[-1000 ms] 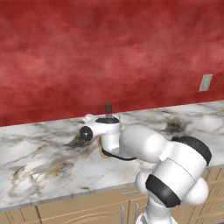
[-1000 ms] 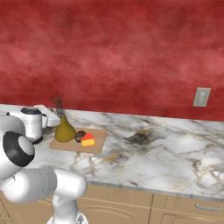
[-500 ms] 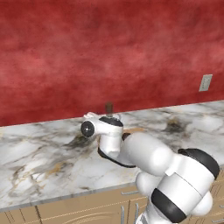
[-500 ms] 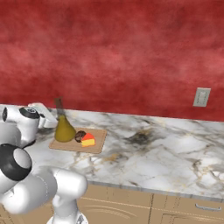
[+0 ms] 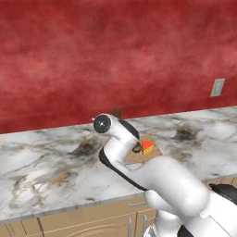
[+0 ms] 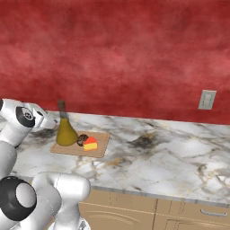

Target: Retrieve the reheated potato from the microwave, then place the potato, cheese, and condiment on the cutting board.

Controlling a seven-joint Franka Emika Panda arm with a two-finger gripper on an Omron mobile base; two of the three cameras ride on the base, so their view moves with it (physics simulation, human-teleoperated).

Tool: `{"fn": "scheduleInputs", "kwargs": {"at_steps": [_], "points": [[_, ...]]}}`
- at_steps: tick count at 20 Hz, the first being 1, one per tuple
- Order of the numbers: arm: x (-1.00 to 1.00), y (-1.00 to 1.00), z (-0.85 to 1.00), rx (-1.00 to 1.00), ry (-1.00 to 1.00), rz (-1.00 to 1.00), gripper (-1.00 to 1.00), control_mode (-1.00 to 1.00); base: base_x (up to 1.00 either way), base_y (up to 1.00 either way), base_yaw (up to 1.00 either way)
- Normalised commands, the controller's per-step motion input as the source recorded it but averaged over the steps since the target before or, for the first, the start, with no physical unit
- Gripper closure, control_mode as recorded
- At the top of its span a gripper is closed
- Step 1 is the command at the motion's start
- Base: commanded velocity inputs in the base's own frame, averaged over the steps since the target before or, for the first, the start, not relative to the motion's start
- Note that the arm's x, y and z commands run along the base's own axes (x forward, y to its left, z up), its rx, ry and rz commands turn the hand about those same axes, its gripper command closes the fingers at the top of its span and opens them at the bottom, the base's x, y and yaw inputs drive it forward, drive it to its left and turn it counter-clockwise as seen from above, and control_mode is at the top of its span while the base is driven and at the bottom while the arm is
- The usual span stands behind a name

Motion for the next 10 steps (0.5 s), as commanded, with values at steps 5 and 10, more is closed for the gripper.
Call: {"fn": "scheduleInputs", "kwargs": {"at_steps": [5,10], "points": [[-0.65,-0.14,0.29,0.00,0.00,0.23,-1.00,-1.00,0.00,0.00,0.00],[-0.65,-0.18,0.32,0.00,0.00,0.28,-1.00,-1.00,0.00,0.00,0.00]]}}
